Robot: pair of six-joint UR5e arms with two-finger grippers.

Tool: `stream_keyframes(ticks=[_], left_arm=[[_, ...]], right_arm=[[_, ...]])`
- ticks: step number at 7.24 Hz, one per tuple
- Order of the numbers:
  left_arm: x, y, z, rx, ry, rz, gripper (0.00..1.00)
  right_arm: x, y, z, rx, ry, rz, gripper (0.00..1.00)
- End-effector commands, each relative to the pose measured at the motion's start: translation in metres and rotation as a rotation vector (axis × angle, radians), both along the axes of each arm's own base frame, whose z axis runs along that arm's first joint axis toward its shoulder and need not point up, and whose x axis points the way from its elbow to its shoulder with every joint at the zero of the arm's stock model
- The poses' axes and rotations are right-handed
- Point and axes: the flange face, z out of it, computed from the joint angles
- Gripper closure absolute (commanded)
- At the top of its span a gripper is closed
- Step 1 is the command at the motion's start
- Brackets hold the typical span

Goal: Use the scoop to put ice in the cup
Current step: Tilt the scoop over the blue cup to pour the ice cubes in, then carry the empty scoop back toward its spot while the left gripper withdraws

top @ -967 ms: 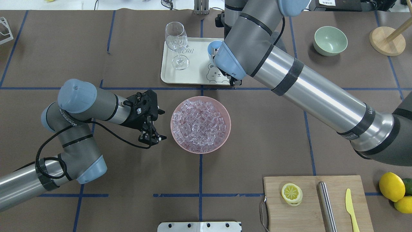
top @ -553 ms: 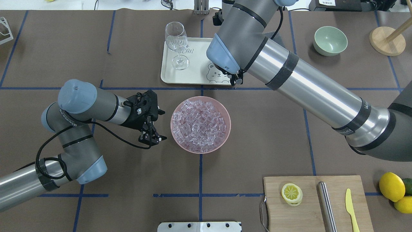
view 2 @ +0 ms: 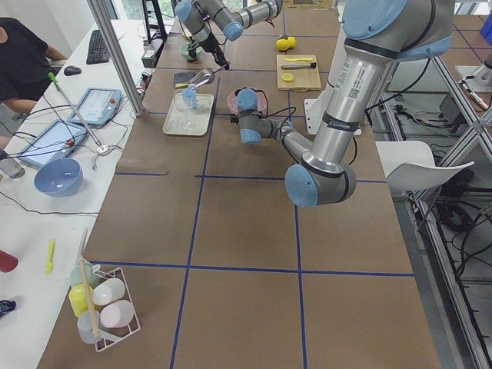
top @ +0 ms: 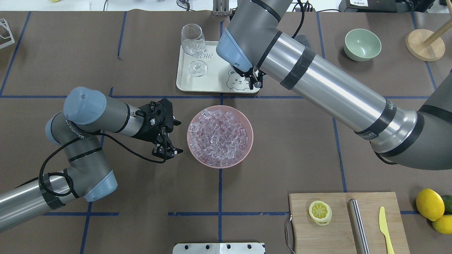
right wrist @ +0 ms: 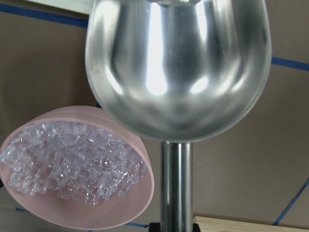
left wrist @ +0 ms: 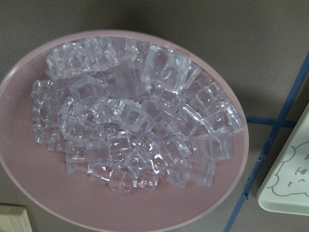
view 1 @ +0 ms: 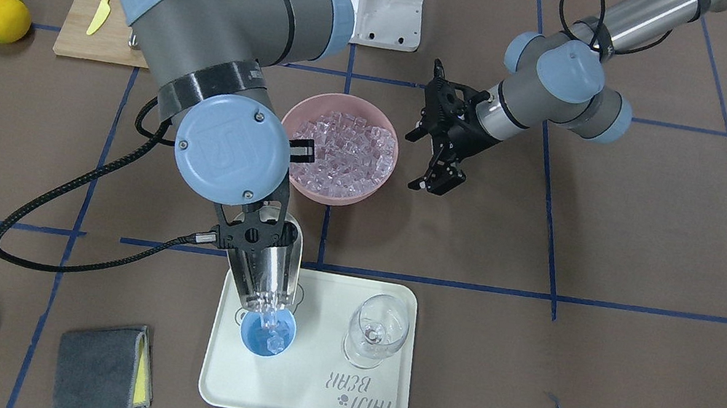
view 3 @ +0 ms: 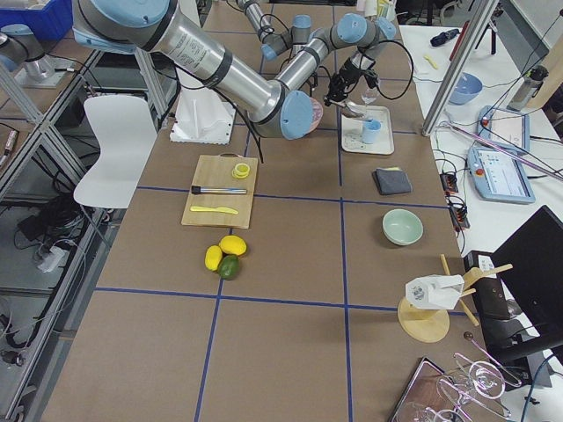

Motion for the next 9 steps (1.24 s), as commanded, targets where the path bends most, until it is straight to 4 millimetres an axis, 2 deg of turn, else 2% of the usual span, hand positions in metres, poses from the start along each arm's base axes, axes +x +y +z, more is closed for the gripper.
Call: stream_keyframes(ticks=[1, 3, 4, 5, 6, 7, 8, 9], left_arm=[[0.0, 0.0, 0.0, 0.0, 0.0, -0.001, 0.0], [0.001, 0.001, -0.001, -0.008, 0.002, -0.002, 0.0], [0.0, 0.0, -0.002, -0.01, 0.003, -0.002, 0.0], [-0.001, -0.002, -0.001, -0.012, 0.001, -0.005, 0.0], [-0.006, -0.007, -0.001, -0.013, 0.0, -0.016, 0.0], [-0.018, -0.019, 0.005, -0.026, -0.016, -0.042, 0.0], [-0.038, -0.026, 0.023, -0.041, -0.037, -0.072, 0.0], [-0.069, -0.032, 0.053, -0.074, -0.082, -0.112, 0.0]], right_arm=[[-0.001, -0.001, 0.003, -0.008, 0.01, -0.013, 1.0], [0.005, 0.005, -0.002, 0.013, 0.002, -0.02, 1.0], [0.021, 0.022, 0.0, 0.049, -0.017, -0.01, 1.0], [0.042, 0.046, 0.028, 0.069, -0.033, 0.003, 1.0], [0.066, 0.071, 0.047, 0.074, -0.036, 0.045, 1.0], [0.102, 0.085, 0.059, 0.075, -0.034, 0.111, 1.0], [0.131, 0.1, 0.079, 0.082, -0.027, 0.145, 1.0], [0.16, 0.113, 0.103, 0.119, -0.02, 0.172, 1.0]])
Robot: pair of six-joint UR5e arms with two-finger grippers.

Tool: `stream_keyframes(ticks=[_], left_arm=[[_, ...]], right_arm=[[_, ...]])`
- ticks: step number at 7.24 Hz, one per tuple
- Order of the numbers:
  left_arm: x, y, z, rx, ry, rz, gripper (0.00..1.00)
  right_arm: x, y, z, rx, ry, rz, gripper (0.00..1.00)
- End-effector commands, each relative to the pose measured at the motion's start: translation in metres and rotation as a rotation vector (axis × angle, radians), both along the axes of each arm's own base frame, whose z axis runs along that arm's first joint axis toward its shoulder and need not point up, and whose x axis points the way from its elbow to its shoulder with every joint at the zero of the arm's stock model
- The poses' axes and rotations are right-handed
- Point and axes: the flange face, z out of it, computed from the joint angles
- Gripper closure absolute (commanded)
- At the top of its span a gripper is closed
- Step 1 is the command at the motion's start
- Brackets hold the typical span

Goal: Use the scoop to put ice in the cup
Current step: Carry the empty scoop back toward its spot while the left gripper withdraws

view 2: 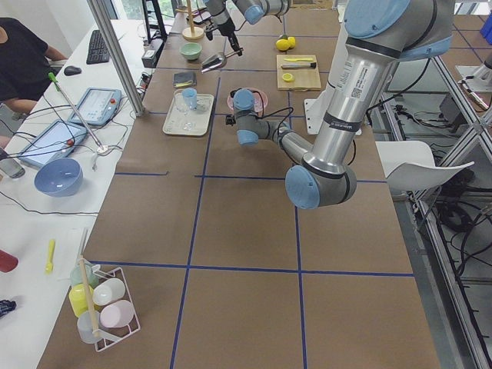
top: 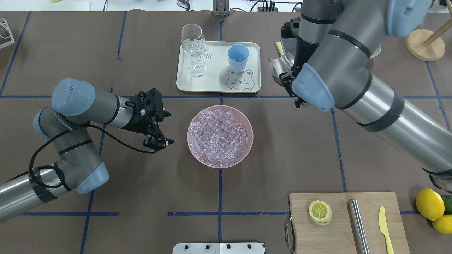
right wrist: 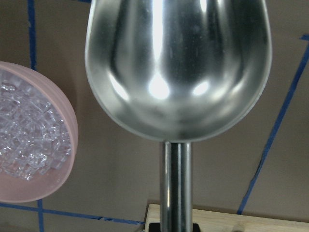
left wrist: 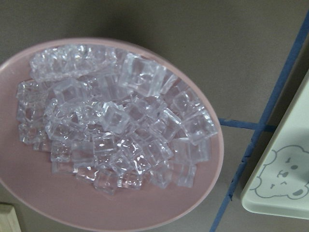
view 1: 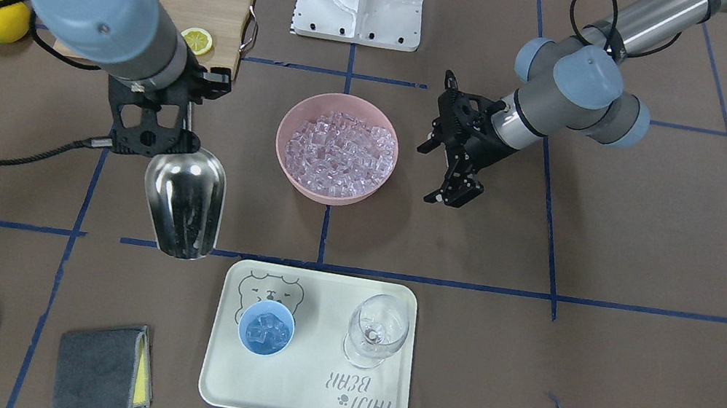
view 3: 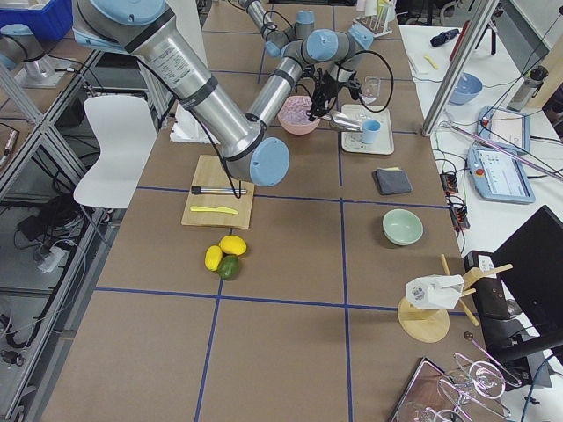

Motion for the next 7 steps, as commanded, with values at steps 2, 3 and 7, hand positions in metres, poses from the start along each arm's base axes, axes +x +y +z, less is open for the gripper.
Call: stream_keyframes(ticks=[2, 3, 7], left_arm=[[-0.09, -0.057, 0.05, -0.133, -0.169, -0.163, 0.0], [-0.128, -0.08, 0.059, -0.193, -0.227, -0.231, 0.0], [-0.271, -0.06, 0.179, -0.39, -0.363, -0.409, 0.0]], right_arm=[[0.07, 0.033, 0.075, 0.087, 0.087, 0.078, 1.0], [0.083, 0.045, 0.1, 0.097, 0.111, 0.084, 1.0], [0.116, 0.077, 0.192, 0.111, 0.112, 0.115, 1.0]])
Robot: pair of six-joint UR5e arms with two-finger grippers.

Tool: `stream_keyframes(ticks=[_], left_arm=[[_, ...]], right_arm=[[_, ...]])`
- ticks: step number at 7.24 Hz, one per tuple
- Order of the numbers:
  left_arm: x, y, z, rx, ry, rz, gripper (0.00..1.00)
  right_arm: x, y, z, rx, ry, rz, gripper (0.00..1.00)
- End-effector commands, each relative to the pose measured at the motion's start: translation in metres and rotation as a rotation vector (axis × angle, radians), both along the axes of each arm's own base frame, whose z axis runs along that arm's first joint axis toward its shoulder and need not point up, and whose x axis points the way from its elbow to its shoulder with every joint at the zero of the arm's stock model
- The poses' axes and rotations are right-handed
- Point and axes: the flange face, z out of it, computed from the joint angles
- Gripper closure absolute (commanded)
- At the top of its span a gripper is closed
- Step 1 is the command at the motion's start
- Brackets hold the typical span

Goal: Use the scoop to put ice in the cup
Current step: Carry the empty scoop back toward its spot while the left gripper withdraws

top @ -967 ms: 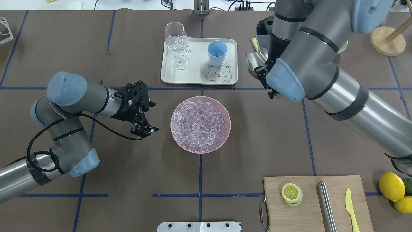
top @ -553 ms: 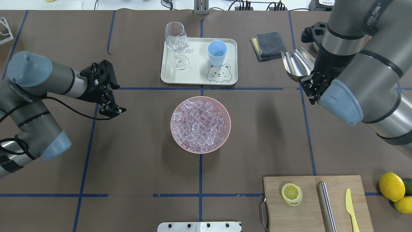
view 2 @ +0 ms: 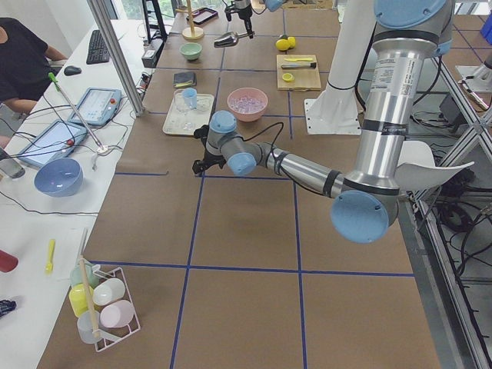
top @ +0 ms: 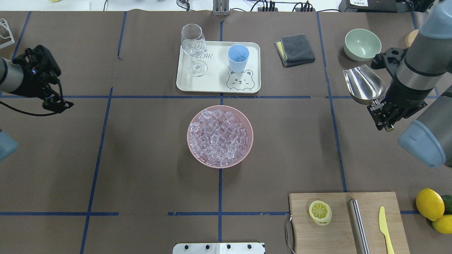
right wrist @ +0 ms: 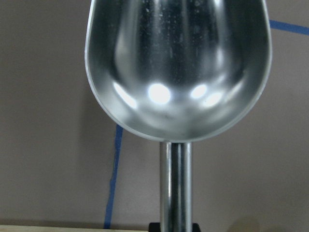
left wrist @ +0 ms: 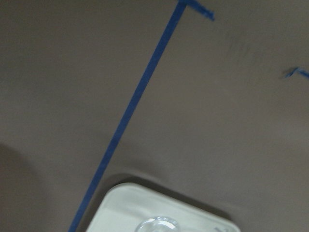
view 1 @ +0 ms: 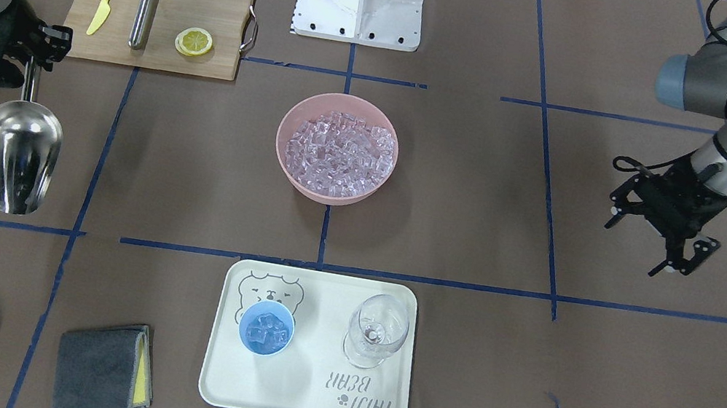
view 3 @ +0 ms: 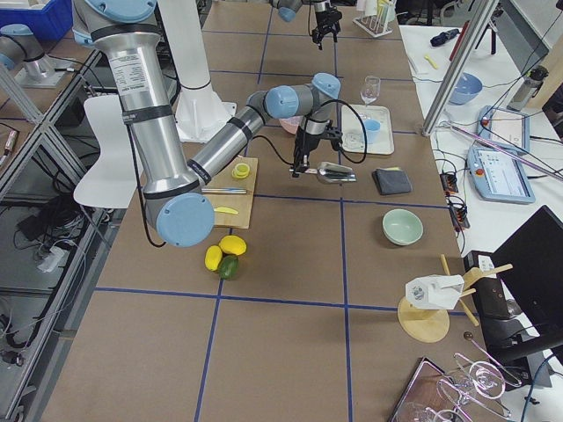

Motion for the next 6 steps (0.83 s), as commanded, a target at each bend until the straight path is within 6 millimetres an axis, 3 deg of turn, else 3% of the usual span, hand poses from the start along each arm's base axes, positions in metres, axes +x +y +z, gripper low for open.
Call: stream_keyframes(ticks=[1, 3, 4, 5, 6], left_arm=[[-0.093, -0.016, 0.047, -0.171, -0.078, -0.16, 0.0], [-0.153, -0.034, 0.049, -0.407, -0.093, -0.236, 0.0], [-0.17, -0.031, 0.058, -0.492, -0.041, -0.232, 0.0], [-0.17, -0.029, 0.061, -0.537, -0.045, -0.231, 0.0], [-0.172, -0.024, 0.069, -0.557, -0.057, -0.236, 0.0]], right_arm=[[0.013, 0.01, 0.033, 0.01, 0.021, 0.036, 1.0], [0.021, 0.021, 0.057, 0.02, 0.004, 0.092, 1.0], [0.027, 0.032, 0.077, 0.033, -0.019, 0.118, 1.0], [0.027, 0.036, 0.085, 0.005, -0.027, 0.176, 1.0], [0.018, 0.039, 0.08, -0.024, -0.041, 0.223, 1.0]])
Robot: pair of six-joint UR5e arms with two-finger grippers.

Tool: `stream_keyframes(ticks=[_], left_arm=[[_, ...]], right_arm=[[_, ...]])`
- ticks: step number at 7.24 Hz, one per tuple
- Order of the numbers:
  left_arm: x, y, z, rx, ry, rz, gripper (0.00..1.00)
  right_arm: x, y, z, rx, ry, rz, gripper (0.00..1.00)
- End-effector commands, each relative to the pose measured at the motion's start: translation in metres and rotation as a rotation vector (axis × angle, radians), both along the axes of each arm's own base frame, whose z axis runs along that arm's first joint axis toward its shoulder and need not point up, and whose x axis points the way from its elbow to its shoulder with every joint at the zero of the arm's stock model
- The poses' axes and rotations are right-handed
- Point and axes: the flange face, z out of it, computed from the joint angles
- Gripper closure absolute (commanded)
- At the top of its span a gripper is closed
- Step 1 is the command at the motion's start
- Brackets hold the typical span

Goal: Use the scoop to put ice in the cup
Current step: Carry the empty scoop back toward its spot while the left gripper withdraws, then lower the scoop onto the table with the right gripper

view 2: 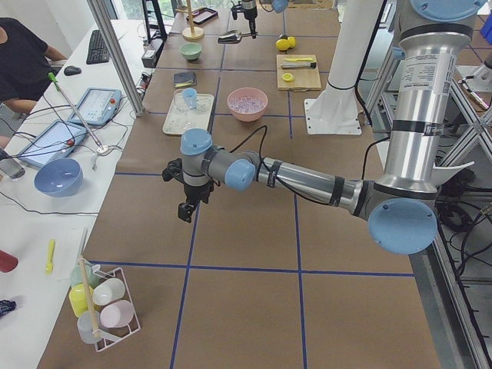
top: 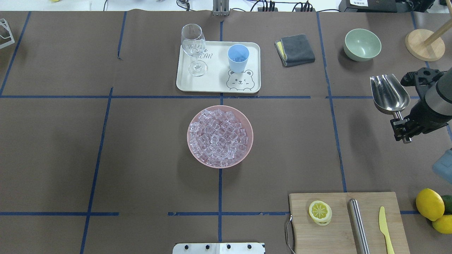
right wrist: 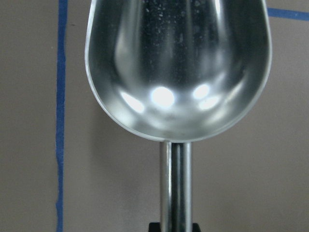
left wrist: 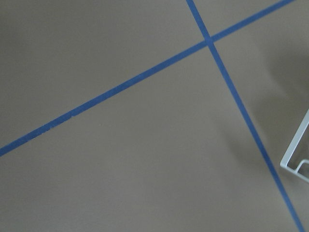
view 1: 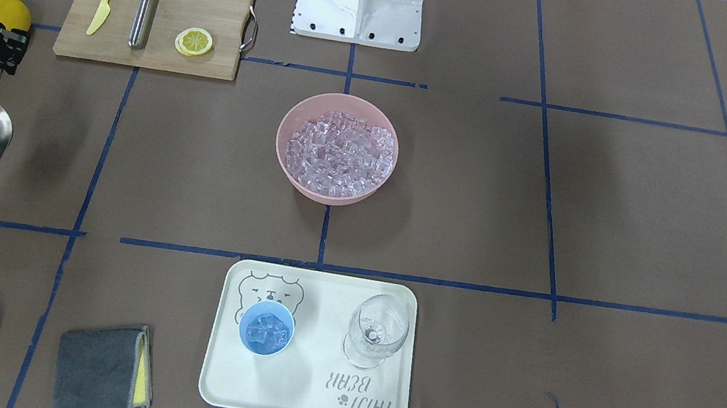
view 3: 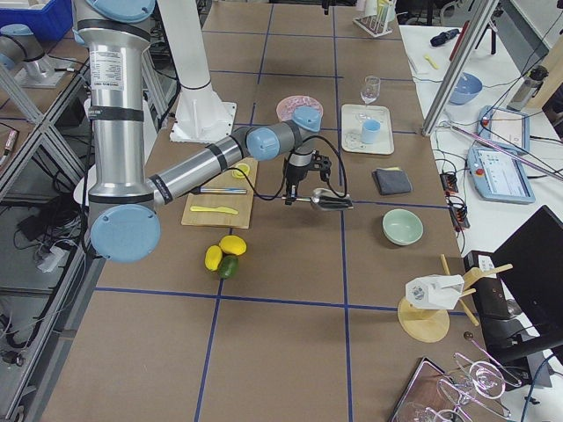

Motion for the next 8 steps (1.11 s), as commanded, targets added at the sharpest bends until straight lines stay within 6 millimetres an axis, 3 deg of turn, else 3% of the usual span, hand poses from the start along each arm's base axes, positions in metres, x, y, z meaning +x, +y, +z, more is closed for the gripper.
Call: stream_keyframes(ticks=[1, 2, 3, 6, 8], left_arm=[[-0.004, 0.003, 0.008, -0.043, -0.002, -0.006, 0.0], [-0.003, 0.003, 0.012, -0.057, -0.004, -0.007, 0.0], [-0.003, 0.003, 0.013, -0.07, -0.002, -0.005, 0.0], [-0.004, 0.003, 0.009, -0.061, 0.002, -0.007, 0.0], [-0.005, 0.004, 0.007, -0.059, 0.004, -0.008, 0.0]], right_arm=[[-0.018, 0.023, 0.015, -0.049, -0.011, 0.031, 1.0], [-0.034, 0.032, 0.011, -0.04, -0.035, 0.029, 1.0], [-0.066, 0.044, 0.004, -0.042, -0.038, 0.062, 1.0], [-0.085, 0.046, 0.032, -0.028, -0.01, 0.021, 1.0], [-0.093, 0.049, 0.039, -0.034, -0.008, -0.014, 1.0]])
